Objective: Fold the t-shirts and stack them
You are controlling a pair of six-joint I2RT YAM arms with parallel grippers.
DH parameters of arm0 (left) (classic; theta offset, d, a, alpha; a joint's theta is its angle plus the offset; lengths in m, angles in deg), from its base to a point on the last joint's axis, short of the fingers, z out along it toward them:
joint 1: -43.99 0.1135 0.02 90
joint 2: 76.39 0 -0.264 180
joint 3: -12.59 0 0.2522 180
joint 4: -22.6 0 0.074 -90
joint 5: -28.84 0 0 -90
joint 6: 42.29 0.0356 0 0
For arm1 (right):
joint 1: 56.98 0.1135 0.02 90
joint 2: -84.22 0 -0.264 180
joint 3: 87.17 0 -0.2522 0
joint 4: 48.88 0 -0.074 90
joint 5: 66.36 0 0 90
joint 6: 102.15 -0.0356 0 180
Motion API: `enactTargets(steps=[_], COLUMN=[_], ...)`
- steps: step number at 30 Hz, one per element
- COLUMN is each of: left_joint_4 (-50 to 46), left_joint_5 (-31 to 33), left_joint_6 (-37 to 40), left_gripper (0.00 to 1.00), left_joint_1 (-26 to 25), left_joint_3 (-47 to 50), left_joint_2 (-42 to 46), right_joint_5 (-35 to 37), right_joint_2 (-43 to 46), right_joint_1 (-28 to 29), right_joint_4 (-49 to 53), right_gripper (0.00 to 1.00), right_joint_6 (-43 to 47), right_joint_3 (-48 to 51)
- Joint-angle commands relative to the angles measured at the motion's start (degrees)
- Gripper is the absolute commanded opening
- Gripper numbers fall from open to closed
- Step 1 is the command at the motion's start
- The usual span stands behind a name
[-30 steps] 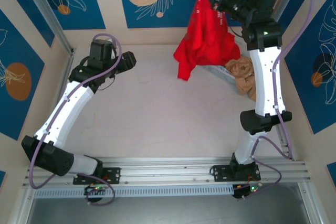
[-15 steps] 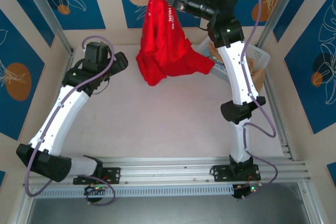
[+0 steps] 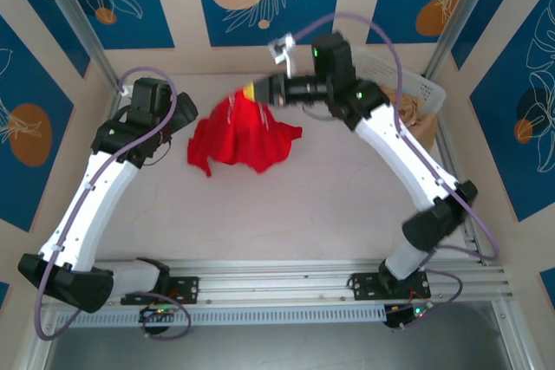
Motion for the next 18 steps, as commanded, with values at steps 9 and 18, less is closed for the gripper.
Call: enactTargets(steps=[9, 18], left_joint_4=[-5.16, -2.15], left_joint_5=[-9.8, -12.99], left_joint_6=[-1.09, 4.76], left_gripper=[0.86, 0.87], left_joint_1=[1.24, 2.72], left_joint_3=[12.4, 18.3], left_joint_2=[-5.97, -16.31], right_joint_5=[23.8, 38.65], right_joint_2=[10.87, 10.32], right_joint_1=[-11.1, -16.03], right_joint_4=[15.65, 25.47], right_gripper=[0.0, 0.04], right_joint_6=[6.07, 3.26], right_joint_3=[40.43, 36.1])
